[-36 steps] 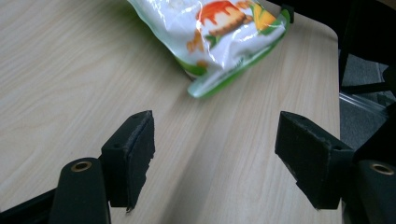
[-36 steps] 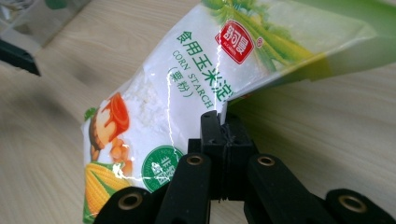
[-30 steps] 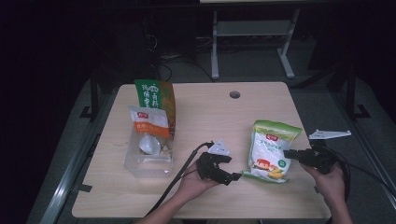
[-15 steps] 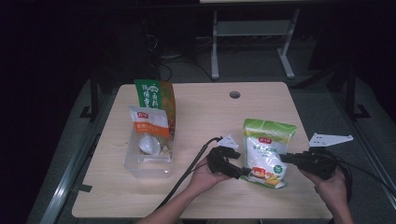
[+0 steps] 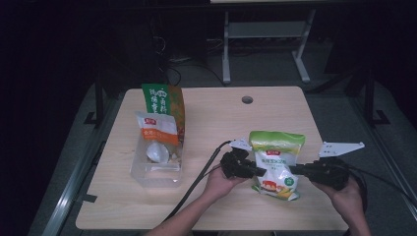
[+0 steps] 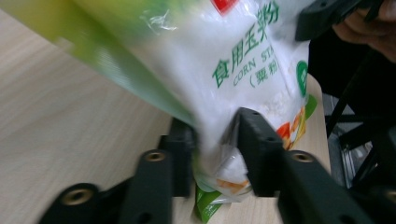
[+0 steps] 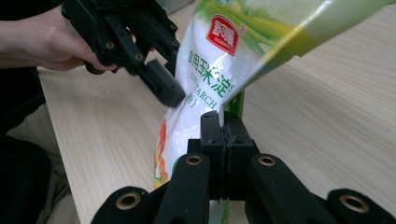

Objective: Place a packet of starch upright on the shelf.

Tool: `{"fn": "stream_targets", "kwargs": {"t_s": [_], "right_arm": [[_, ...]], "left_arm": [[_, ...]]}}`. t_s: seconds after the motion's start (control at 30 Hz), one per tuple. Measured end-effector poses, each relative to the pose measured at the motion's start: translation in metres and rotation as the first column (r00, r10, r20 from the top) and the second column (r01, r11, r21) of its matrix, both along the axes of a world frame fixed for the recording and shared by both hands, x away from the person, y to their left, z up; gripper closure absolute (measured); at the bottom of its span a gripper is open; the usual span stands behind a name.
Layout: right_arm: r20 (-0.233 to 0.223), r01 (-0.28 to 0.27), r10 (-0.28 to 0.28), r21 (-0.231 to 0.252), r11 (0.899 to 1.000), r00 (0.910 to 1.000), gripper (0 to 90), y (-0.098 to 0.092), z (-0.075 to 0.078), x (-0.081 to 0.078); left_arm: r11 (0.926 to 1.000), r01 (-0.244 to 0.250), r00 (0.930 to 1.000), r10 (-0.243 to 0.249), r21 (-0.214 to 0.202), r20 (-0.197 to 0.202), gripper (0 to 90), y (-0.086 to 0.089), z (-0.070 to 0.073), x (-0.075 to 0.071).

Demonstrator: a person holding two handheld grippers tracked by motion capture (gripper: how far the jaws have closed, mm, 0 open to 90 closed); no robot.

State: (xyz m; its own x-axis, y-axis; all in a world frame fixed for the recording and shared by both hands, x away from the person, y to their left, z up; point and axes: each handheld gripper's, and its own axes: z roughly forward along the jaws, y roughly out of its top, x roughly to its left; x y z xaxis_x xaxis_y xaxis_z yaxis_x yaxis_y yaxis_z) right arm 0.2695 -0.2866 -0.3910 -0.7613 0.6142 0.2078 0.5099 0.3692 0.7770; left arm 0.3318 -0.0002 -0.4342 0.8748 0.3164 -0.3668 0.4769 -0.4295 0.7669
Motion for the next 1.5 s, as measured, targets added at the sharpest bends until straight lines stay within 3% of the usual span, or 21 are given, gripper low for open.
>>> {"fn": "stream_targets", "kwargs": {"t_s": [0.1, 0.17, 0.37, 0.63, 0.8, 1.0, 1.13, 1.3, 1.5], "right_arm": [[0.000, -0.008, 0.008, -0.004, 1.000, 1.0000, 88.7, 0.004, 0.000, 0.002], [0.004, -0.019, 0.019, -0.012, 1.000, 0.9998, 88.6, 0.010, 0.001, 0.003], [0.003, -0.060, 0.060, -0.024, 0.998, 0.9982, 88.7, 0.030, 0.002, 0.010], [-0.004, -0.095, 0.095, -0.038, 0.995, 0.9955, 88.4, 0.055, 0.002, 0.022], [-0.023, -0.103, 0.102, -0.048, 0.993, 0.9945, 87.4, 0.057, -0.003, 0.024], [-0.082, -0.135, 0.133, -0.026, 0.990, 0.9877, 75.4, 0.059, -0.008, 0.032], [-0.082, -0.141, 0.137, -0.034, 0.989, 0.9871, 72.3, 0.066, -0.007, 0.034], [-0.081, -0.141, 0.138, -0.032, 0.989, 0.9871, 84.5, 0.066, -0.006, 0.035], [-0.083, -0.140, 0.139, -0.011, 0.990, 0.9868, 88.0, 0.064, -0.002, 0.034]], "left_arm": [[0.9999, -0.013, 0.9999, 0.013, -0.009, 0.009, 80.4, 0.006, 0.004, -0.002], [0.9998, -0.018, 0.9990, 0.017, 0.010, 0.040, 82.2, 0.011, 0.006, -0.004], [0.9984, -0.056, 0.9968, 0.056, 0.004, 0.057, 83.7, 0.033, 0.010, -0.009], [0.9944, -0.097, 0.9889, 0.092, 0.042, 0.117, 84.0, 0.055, 0.015, -0.012], [0.9941, -0.100, 0.9876, 0.095, 0.040, 0.126, 84.0, 0.057, 0.014, -0.015], [0.9951, -0.083, 0.9840, 0.073, 0.053, 0.163, 83.9, 0.053, 0.018, -0.022], [0.9952, -0.083, 0.9841, 0.074, 0.051, 0.162, 83.6, 0.054, 0.017, -0.022], [0.9946, -0.091, 0.9834, 0.082, 0.049, 0.162, 79.5, 0.058, 0.020, -0.026], [0.9929, -0.104, 0.9742, 0.090, 0.058, 0.207, 66.2, 0.069, 0.028, -0.041]]}}
